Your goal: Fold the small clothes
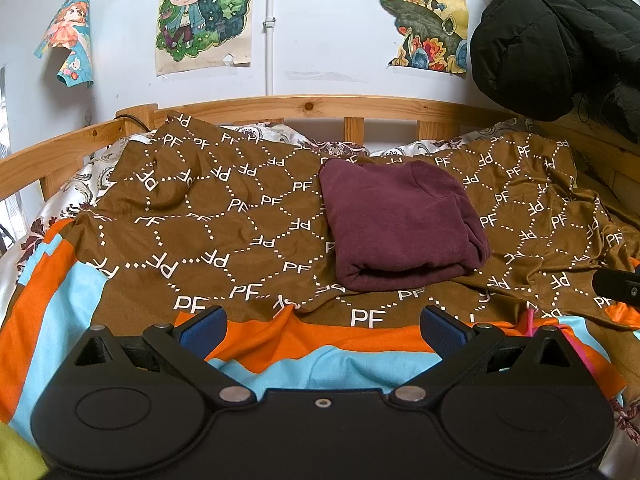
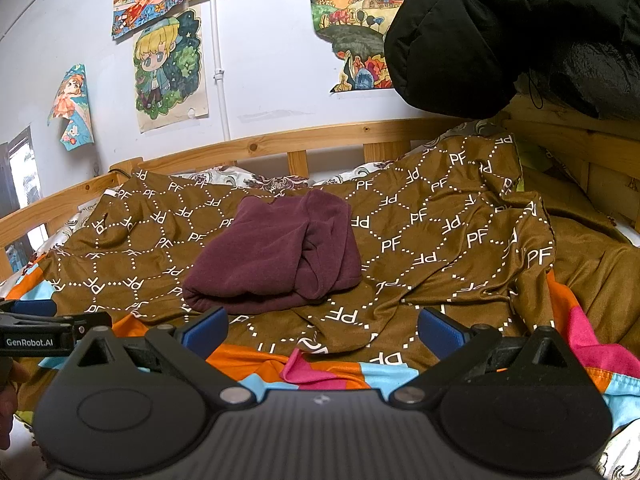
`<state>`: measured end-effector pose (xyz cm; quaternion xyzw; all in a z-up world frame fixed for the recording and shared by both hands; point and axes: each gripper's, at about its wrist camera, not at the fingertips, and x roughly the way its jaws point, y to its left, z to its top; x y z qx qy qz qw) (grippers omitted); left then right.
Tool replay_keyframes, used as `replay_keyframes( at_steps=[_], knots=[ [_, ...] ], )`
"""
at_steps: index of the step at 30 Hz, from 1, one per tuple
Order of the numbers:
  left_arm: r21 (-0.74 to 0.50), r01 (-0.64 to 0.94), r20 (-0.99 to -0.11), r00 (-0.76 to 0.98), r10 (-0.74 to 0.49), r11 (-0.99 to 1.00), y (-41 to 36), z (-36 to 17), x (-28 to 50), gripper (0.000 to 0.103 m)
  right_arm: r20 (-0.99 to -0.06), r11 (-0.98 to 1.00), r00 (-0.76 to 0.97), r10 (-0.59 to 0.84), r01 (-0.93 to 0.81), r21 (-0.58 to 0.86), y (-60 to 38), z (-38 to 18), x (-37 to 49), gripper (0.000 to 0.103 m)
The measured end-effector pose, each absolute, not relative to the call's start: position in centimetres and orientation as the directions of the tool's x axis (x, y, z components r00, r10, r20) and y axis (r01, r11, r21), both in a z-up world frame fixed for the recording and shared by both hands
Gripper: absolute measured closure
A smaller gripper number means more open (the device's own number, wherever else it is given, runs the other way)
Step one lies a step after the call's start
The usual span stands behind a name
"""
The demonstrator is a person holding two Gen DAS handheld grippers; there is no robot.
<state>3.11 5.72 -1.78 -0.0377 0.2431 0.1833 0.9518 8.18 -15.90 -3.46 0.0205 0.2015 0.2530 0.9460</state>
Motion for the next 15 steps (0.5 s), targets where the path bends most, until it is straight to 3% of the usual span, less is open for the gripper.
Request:
replay_keyframes(
  at_steps=[15],
  knots=[
    [0.017, -0.366, -0.478, 0.815, 0.329, 0.930, 5.70, -1.87, 3.04, 0.001, -0.370, 0.871, 0.791, 0.487, -0.470, 0.141, -15.90, -3.47, 8.16, 0.000]
  ],
)
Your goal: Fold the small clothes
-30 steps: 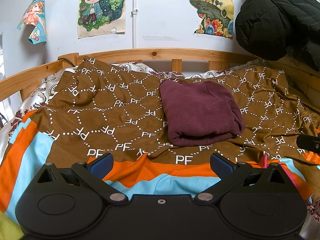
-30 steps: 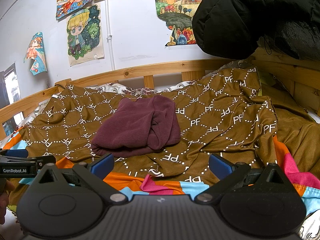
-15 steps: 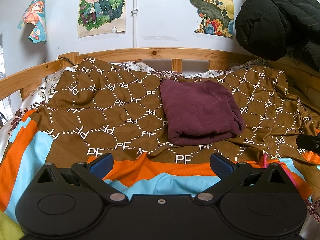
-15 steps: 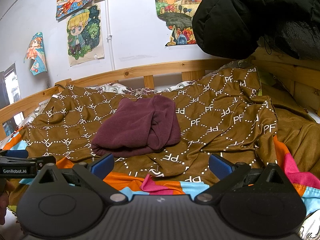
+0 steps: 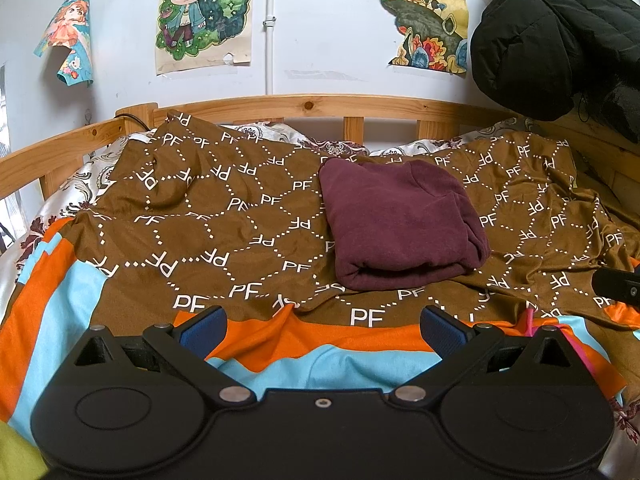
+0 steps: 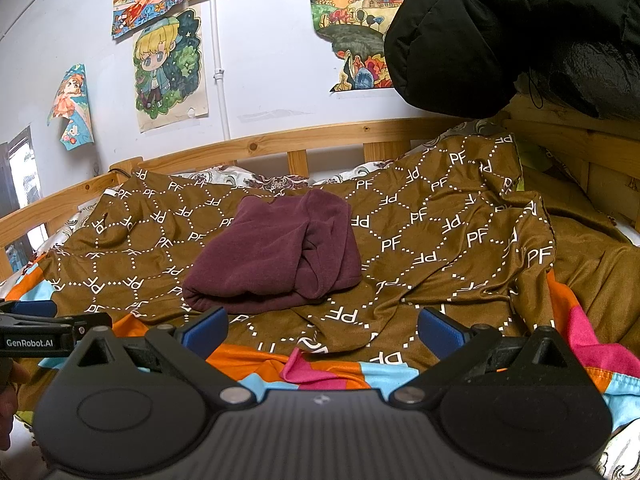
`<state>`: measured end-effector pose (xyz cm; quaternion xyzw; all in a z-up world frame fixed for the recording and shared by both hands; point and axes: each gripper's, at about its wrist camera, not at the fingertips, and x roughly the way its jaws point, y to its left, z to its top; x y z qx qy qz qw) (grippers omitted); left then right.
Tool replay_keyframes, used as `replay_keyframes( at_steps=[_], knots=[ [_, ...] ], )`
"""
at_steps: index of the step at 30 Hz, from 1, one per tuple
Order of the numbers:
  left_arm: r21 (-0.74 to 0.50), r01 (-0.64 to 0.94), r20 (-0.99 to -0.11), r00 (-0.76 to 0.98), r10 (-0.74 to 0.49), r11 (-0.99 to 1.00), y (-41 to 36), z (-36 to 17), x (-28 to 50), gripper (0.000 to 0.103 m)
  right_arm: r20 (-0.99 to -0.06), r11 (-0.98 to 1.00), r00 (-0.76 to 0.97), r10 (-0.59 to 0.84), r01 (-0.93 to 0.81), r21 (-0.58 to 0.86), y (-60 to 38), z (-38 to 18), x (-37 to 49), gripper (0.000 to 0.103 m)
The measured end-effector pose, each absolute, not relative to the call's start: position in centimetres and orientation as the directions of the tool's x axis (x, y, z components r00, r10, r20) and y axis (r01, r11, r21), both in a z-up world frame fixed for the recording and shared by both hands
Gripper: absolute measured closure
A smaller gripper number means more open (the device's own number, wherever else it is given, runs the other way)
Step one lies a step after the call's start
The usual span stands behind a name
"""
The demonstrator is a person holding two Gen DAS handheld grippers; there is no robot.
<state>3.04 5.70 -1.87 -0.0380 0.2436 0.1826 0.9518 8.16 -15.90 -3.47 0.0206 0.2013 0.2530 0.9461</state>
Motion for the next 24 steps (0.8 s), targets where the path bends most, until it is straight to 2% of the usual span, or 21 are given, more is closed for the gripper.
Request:
replay_keyframes(
  at_steps=[24],
  knots=[
    [0.018, -0.366, -0.478, 0.814, 0.330, 0.930, 5.52, -1.92, 2.97, 0.001, -0.371, 0.871, 0.791, 0.487, -0.470, 0.141, -15.91, -3.46, 8.16, 0.000]
  ],
)
